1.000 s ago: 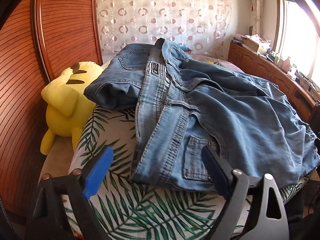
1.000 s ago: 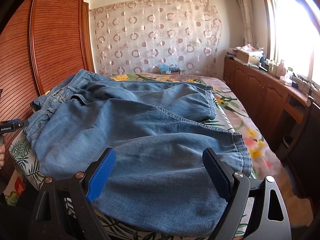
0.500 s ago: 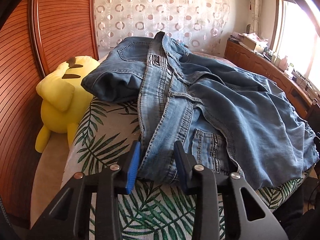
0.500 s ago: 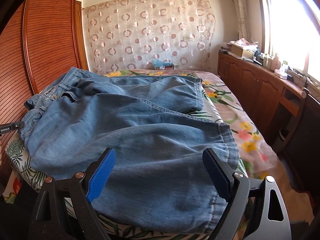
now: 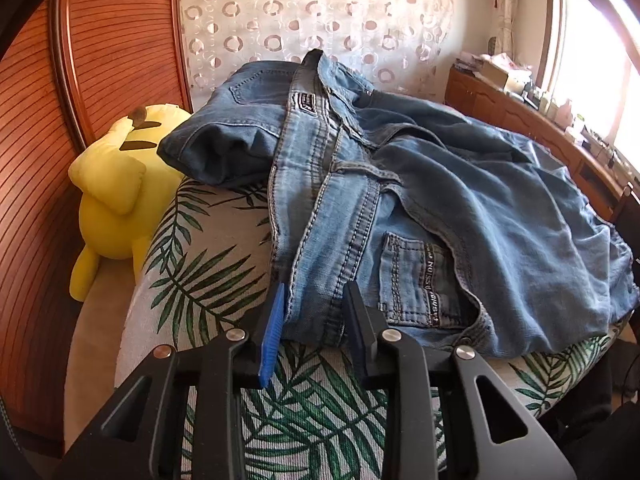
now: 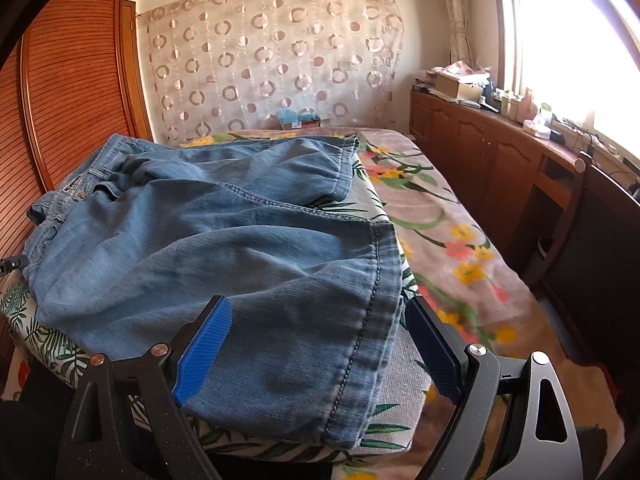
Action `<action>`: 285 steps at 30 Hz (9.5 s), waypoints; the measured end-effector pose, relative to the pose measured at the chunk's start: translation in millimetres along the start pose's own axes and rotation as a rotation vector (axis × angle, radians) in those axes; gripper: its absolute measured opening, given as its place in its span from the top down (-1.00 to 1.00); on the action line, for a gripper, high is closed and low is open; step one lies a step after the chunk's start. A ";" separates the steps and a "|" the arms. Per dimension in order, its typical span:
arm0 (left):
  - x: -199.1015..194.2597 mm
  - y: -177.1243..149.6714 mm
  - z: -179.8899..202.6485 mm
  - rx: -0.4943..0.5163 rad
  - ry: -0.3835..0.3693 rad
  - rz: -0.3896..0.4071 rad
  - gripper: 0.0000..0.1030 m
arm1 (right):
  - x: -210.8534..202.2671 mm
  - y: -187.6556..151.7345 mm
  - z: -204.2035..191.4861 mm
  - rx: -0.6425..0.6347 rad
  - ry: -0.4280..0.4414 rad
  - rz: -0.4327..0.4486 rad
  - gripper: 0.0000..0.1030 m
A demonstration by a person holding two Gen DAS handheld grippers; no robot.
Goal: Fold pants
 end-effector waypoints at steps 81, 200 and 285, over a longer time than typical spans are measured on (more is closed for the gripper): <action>-18.4 3.8 -6.7 0.012 0.045 0.022 -0.60 | -37.1 9.3 -0.4 -0.092 0.035 -0.028 0.86; -102.6 92.3 29.4 0.099 0.005 0.288 0.85 | 5.2 129.7 3.1 -0.123 -0.028 0.215 0.91; 44.8 234.7 3.9 0.116 0.051 0.127 -0.39 | 207.9 261.1 -6.3 -0.143 -0.044 -0.059 0.91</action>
Point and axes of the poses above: each gripper's, at about its wrist camera, not at the fingertips, and x roughly the way its jaws point, z to its right, y to its top, the point moved 8 cm from there along x, roughly the way its jaws point, and after that the axes turned 9 degrees about -z, right-handed, at the moved point
